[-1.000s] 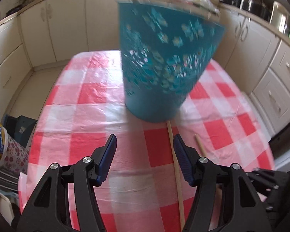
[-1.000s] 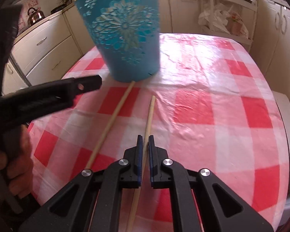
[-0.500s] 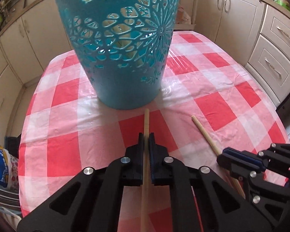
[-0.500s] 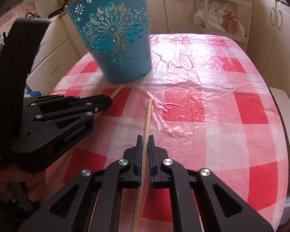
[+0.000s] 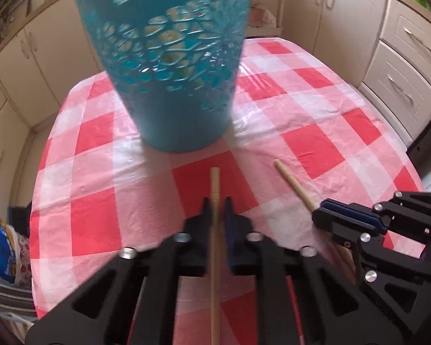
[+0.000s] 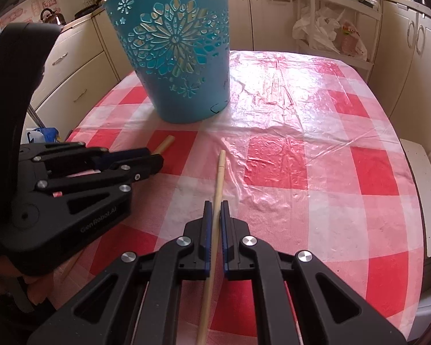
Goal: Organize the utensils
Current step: 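Grasp a stick with the left gripper while the right gripper grasps another stick, then lift the stick with the left gripper and drop it into the basket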
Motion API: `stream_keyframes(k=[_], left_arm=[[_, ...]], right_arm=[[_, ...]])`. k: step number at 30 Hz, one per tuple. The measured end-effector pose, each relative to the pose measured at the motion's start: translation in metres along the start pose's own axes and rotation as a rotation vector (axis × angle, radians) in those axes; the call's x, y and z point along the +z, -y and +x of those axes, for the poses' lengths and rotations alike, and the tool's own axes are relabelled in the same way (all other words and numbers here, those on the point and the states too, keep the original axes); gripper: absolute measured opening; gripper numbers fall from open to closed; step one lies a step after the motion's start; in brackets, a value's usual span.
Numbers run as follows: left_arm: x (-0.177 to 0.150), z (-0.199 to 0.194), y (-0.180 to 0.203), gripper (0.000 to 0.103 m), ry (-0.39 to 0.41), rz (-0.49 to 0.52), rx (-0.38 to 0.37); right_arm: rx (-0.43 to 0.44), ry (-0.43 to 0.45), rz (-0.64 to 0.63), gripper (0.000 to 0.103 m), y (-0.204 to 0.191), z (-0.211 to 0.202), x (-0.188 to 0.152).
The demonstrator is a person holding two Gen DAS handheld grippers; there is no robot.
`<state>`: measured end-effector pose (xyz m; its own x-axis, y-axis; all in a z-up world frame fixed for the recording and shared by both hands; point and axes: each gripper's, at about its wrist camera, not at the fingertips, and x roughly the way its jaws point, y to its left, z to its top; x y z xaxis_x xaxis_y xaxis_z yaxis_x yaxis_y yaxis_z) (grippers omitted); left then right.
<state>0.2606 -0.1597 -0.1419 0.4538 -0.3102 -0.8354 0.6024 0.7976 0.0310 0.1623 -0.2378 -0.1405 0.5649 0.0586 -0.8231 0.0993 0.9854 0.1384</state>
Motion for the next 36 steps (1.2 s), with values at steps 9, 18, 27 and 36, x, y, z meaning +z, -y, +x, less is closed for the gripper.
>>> stream_keyframes(k=[9, 18, 27, 36], left_arm=[[-0.002, -0.028, -0.006, 0.005, 0.088, -0.013, 0.009], [0.002, -0.102, -0.037, 0.005, 0.305, -0.088, -0.092], [0.042, -0.185, -0.065, 0.005, 0.581, -0.182, -0.139], [0.101, -0.207, -0.062, 0.005, 0.762, -0.193, -0.141]], right_arm=[[0.113, 0.047, 0.152, 0.006, 0.025, -0.007, -0.001], [0.156, 0.126, 0.222, 0.006, 0.031, -0.012, -0.003], [0.154, 0.145, 0.232, 0.006, 0.033, -0.012, 0.000], [0.153, 0.131, 0.225, 0.006, 0.031, -0.009, -0.001]])
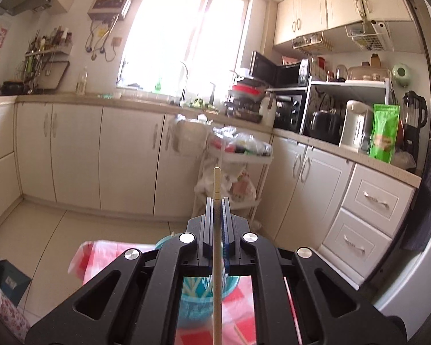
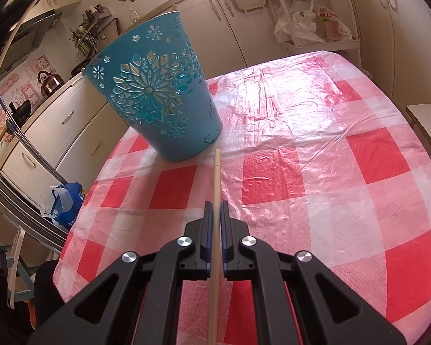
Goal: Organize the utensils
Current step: 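Lift the stick with the left gripper and drop it into the basket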
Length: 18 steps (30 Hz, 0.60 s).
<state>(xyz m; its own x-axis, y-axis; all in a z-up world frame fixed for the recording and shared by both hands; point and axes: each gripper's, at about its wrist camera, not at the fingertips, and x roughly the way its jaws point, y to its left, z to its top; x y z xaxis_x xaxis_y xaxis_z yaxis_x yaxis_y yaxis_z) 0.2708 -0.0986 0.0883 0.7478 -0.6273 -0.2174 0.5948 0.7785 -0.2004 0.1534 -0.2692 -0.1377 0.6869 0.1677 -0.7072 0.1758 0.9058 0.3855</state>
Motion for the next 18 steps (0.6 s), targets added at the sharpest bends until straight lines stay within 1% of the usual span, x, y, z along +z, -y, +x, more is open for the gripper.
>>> stream_keyframes(k=[6, 8, 10, 13, 15, 18], left_arm=[[0.022, 0.039, 0.006, 0.005, 0.061, 0.015, 0.024], [0.023, 0.052, 0.005, 0.005, 0.092, 0.012, 0.060], [0.022, 0.066, 0.000, 0.005, 0.119, -0.014, 0.096], [0.017, 0.086, -0.010, 0.005, 0.134, -0.058, 0.139], [0.009, 0.096, -0.014, 0.005, 0.123, -0.073, 0.150], [-0.009, 0.105, -0.019, 0.005, 0.101, -0.062, 0.167]], right_arm=[[-0.002, -0.006, 0.004, 0.006, 0.000, 0.001, 0.000], [-0.001, -0.011, 0.005, 0.006, 0.000, 0.002, 0.000], [0.001, -0.018, 0.006, 0.006, 0.000, 0.004, 0.001], [0.005, -0.028, 0.009, 0.006, 0.000, 0.005, 0.001], [0.007, -0.032, 0.011, 0.006, 0.001, 0.005, 0.000], [0.007, -0.033, 0.016, 0.006, 0.002, 0.005, 0.000]])
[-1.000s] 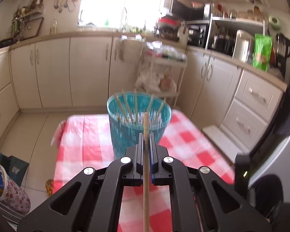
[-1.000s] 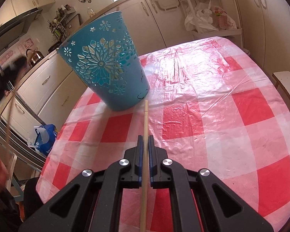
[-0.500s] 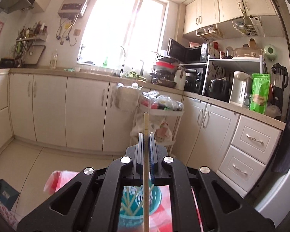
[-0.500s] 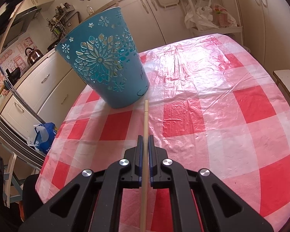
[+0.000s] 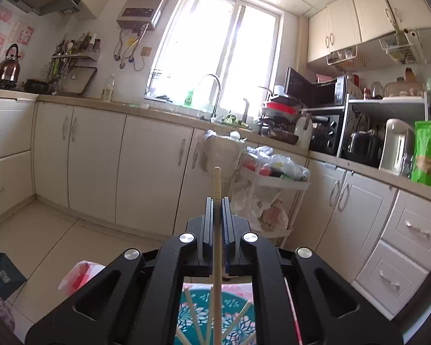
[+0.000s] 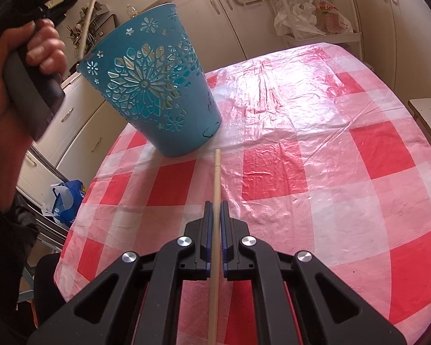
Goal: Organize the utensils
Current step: 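Lift the stick with the left gripper and drop it into the basket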
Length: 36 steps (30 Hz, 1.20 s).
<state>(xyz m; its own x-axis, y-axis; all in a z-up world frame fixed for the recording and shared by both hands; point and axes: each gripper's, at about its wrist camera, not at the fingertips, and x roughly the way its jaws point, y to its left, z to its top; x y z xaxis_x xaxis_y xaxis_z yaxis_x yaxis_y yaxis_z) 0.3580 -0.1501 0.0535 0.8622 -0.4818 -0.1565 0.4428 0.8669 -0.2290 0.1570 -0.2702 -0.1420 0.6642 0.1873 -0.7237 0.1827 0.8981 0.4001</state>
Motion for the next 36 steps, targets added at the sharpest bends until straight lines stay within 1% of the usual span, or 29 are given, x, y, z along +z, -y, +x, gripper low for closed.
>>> stream_keyframes(k=[3, 5, 10, 13, 16, 20, 23, 27, 30, 33, 34, 35, 36], left_arm=[[-0.014, 0.002, -0.004, 0.005, -0.023, 0.016, 0.016], [-0.018, -0.001, -0.009, 0.005, -0.026, 0.005, 0.019], [-0.011, -0.004, -0.014, 0.005, -0.025, -0.004, 0.023], [-0.004, -0.008, -0.016, 0.005, -0.012, -0.027, 0.013], [0.001, -0.012, -0.015, 0.005, 0.008, -0.021, 0.014], [0.005, -0.011, -0.013, 0.005, 0.009, -0.011, 0.009], [0.002, -0.008, -0.012, 0.005, -0.014, 0.000, 0.006], [-0.009, -0.002, -0.011, 0.005, -0.084, 0.022, 0.010], [-0.018, 0.001, -0.011, 0.005, -0.152, 0.040, 0.014], [-0.022, -0.007, -0.013, 0.006, -0.171, 0.042, 0.019], [-0.023, -0.012, -0.015, 0.007, -0.171, 0.037, 0.021], [-0.023, -0.019, -0.018, 0.013, -0.170, 0.025, 0.025], [-0.023, -0.026, -0.021, 0.023, -0.167, 0.011, 0.031]], right_arm=[[-0.001, -0.001, 0.005, 0.006, 0.001, 0.000, 0.000], [-0.003, -0.003, 0.005, 0.006, 0.001, 0.000, 0.000], [-0.007, -0.001, 0.007, 0.006, 0.001, -0.001, 0.000], [-0.008, 0.000, 0.008, 0.006, 0.002, -0.002, 0.000], [-0.007, -0.001, 0.007, 0.006, 0.001, -0.002, 0.000], [-0.005, -0.002, 0.006, 0.006, 0.001, -0.002, 0.000], [-0.004, -0.004, 0.007, 0.006, 0.002, -0.001, 0.000], [-0.003, -0.005, 0.007, 0.006, 0.001, -0.001, 0.000], [-0.003, -0.004, 0.009, 0.006, 0.001, -0.002, 0.000], [-0.001, -0.001, 0.009, 0.006, 0.001, -0.002, 0.001], [0.000, 0.003, 0.009, 0.006, 0.001, -0.002, 0.001], [0.004, 0.014, 0.010, 0.006, 0.002, -0.004, 0.001], [0.009, 0.027, 0.011, 0.006, 0.003, -0.007, 0.001]])
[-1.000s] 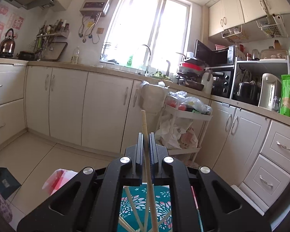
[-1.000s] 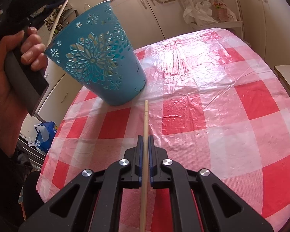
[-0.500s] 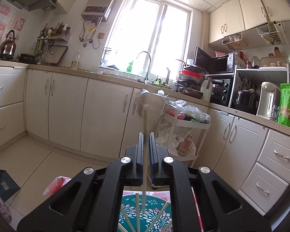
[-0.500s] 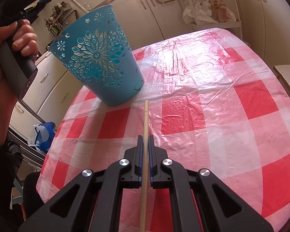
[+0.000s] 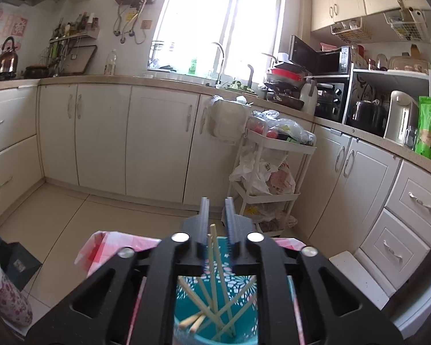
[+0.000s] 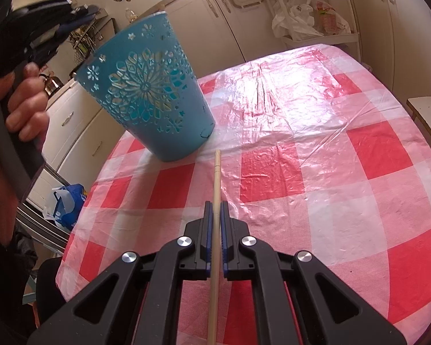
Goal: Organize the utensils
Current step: 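Lift the stick with the left gripper and drop it into the basket, then carry the stick with the right gripper over the basket and release it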
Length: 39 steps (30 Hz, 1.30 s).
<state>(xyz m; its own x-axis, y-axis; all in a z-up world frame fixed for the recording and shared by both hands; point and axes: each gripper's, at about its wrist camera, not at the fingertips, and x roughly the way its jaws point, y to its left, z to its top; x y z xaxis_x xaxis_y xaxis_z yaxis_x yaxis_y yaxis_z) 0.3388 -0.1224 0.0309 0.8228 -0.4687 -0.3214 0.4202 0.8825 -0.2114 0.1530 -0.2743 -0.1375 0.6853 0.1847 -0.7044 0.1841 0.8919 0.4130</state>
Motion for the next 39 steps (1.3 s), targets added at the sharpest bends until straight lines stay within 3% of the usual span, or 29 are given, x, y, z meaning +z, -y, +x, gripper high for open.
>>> stream_keyframes(k=[2, 5, 11, 16, 19, 24, 28, 31, 32, 34, 35, 39], left_arm=[[-0.003, -0.018, -0.004, 0.037, 0.023, -0.022, 0.009], [-0.010, -0.046, -0.009, 0.046, 0.053, -0.047, 0.012], [-0.019, -0.080, -0.020, 0.048, 0.072, -0.140, -0.019], [-0.005, -0.105, -0.029, 0.049, 0.131, -0.217, -0.059], [0.007, -0.118, -0.034, 0.050, 0.181, -0.229, -0.064], [0.018, -0.129, -0.044, 0.052, 0.223, -0.241, -0.061], [0.015, -0.123, -0.051, 0.052, 0.207, -0.260, -0.052], [0.007, -0.118, -0.054, 0.052, 0.181, -0.267, -0.046], [0.004, -0.116, -0.055, 0.052, 0.174, -0.267, -0.043], [-0.001, -0.112, -0.057, 0.052, 0.160, -0.269, -0.040], [-0.003, -0.110, -0.057, 0.052, 0.154, -0.271, -0.038], [-0.009, -0.105, -0.059, 0.052, 0.126, -0.289, -0.040]], right_arm=[[0.012, 0.042, 0.001, 0.006, 0.001, -0.007, 0.001], [0.060, 0.125, 0.023, 0.006, 0.001, -0.023, 0.006], [0.164, 0.396, -0.063, 0.006, -0.041, -0.074, 0.037], [0.224, 0.570, -0.106, 0.006, -0.076, -0.088, 0.084], [0.246, 0.656, -0.133, 0.006, -0.093, -0.096, 0.112], [0.262, 0.728, -0.147, 0.006, -0.100, -0.108, 0.139], [0.240, 0.719, -0.150, 0.006, -0.094, -0.105, 0.147], [0.221, 0.607, -0.117, 0.008, -0.076, -0.093, 0.139], [0.209, 0.554, -0.104, 0.011, -0.069, -0.087, 0.131], [0.202, 0.458, -0.081, 0.036, -0.058, -0.075, 0.109], [0.184, 0.396, -0.073, 0.041, -0.053, -0.066, 0.093], [0.153, 0.249, -0.161, 0.045, -0.066, -0.034, 0.062]])
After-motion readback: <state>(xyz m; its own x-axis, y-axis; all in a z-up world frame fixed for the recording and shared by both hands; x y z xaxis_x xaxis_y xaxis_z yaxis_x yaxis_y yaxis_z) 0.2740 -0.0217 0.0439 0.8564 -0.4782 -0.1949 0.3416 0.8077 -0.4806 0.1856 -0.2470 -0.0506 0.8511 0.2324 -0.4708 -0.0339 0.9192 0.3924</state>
